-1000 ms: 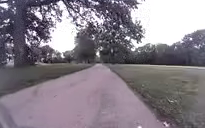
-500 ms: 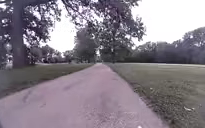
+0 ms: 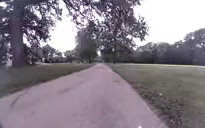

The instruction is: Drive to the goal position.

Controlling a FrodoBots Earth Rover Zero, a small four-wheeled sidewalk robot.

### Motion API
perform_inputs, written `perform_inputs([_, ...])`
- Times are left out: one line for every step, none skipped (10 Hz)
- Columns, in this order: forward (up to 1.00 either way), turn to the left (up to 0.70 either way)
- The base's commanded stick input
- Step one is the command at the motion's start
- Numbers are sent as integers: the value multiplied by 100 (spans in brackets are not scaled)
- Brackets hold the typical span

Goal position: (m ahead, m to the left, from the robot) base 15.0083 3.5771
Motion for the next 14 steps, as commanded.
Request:
perform_inputs([70, 0])
perform_inputs([70, 0])
perform_inputs([70, 0])
perform_inputs([70, 0])
perform_inputs([70, 0])
perform_inputs([70, 0])
perform_inputs([70, 0])
perform_inputs([70, 0])
perform_inputs([70, 0])
perform_inputs([70, 0])
perform_inputs([70, 0])
perform_inputs([70, 0])
perform_inputs([70, 0])
perform_inputs([70, 0])
